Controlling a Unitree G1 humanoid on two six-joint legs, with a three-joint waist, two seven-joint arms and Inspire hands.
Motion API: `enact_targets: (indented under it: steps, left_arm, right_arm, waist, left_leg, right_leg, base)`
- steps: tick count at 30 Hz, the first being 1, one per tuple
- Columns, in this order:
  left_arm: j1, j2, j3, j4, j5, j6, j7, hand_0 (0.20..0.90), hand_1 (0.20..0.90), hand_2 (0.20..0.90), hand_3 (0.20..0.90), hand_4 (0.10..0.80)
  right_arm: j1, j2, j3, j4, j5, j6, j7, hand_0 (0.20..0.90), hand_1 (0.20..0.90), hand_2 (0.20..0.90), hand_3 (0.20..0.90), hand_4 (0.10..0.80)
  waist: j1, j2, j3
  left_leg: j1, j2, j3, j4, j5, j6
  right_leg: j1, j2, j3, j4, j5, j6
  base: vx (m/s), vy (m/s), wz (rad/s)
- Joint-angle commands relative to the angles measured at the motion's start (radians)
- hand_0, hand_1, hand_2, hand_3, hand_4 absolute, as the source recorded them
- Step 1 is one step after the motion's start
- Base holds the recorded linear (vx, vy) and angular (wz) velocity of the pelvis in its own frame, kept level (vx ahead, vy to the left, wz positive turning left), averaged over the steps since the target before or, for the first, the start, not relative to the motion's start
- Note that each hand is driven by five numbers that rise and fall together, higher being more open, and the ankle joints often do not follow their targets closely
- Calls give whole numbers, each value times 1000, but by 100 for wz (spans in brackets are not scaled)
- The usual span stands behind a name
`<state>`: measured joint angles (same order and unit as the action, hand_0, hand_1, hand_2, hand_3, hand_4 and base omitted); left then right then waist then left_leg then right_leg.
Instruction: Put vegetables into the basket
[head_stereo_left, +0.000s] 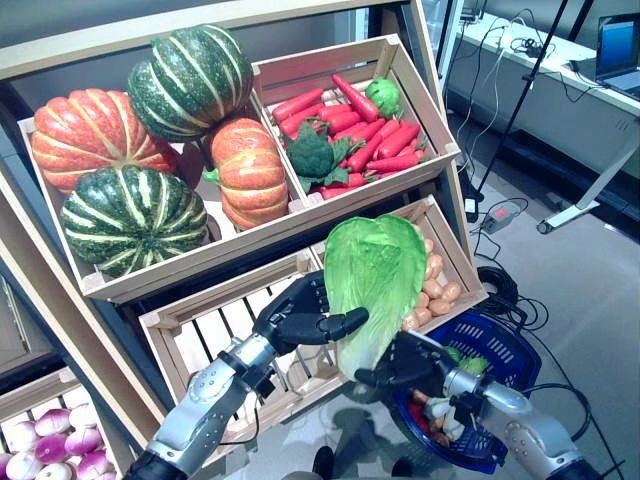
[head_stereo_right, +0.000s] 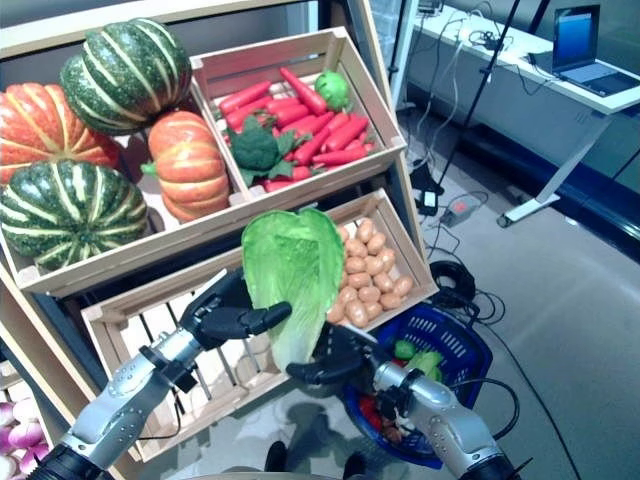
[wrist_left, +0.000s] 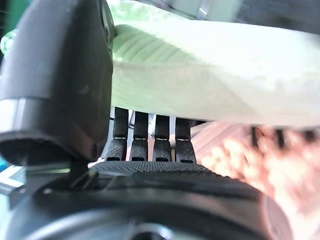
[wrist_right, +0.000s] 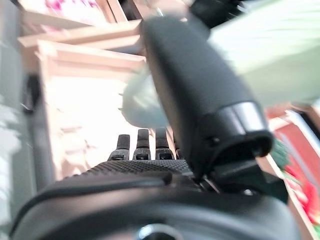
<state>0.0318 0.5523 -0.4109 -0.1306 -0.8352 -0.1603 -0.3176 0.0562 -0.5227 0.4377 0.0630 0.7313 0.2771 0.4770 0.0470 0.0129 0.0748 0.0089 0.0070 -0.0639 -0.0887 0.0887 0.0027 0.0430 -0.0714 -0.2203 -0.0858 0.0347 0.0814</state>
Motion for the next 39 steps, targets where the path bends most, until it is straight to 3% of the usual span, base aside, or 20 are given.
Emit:
enact_targets:
  steps: [1, 10, 16, 32, 39]
  left_arm:
    - [-139, -88, 20, -169, -124, -198, -49, 300, 300, 300, 300, 400]
    - [-103, -158, 105, -170, -306, -192, -58, 300, 300, 300, 300, 400]
    - [-90, -187, 108, -150, -225, -164, -47, 300, 300, 300, 300, 400]
    - [-78, -103, 180, -153, -76, -168, -28, 300, 300, 300, 300, 400]
    - [-59, -35, 233, -152, -79, -159, -46, 300, 300, 300, 300, 400]
  right_arm:
    - [-44, 61, 52, -52, 148, -30, 125, 900, 900, 900, 900, 800]
    - [-3, 101, 26, -65, 193, -23, 180, 900, 900, 900, 900, 800]
    - [2, 129, 18, -73, 209, -26, 180, 900, 900, 900, 900, 800]
    - [18, 46, -79, -84, 162, -53, 138, 900, 900, 900, 900, 800]
    - [44, -56, -168, -113, 134, -44, 135, 900, 900, 900, 900, 800]
  waist:
    - [18, -39, -80]
    - [18, -42, -89]
    - [15, -43, -87]
    - [12, -45, -82]
    - [6, -52, -73]
  left_leg:
    - [15, -10, 31, 1, -48, -10]
    - [14, -9, 29, 1, -47, -9]
    - [15, -9, 27, 1, -47, -8]
    - [15, -1, 32, 1, -44, -13]
    - [15, -1, 37, 1, -43, -13]
  right_leg:
    - [16, -54, 25, -1, 55, 18]
    - [16, -51, 31, -1, 54, 14]
    - [17, -48, 36, -1, 51, 11]
    - [19, -49, 36, -1, 50, 12]
    - [18, -49, 33, -1, 55, 13]
  base:
    - [0, 0, 0]
    - [13, -1, -5]
    - [0, 0, 0]
    - [0, 0, 0]
    - [0, 0, 0]
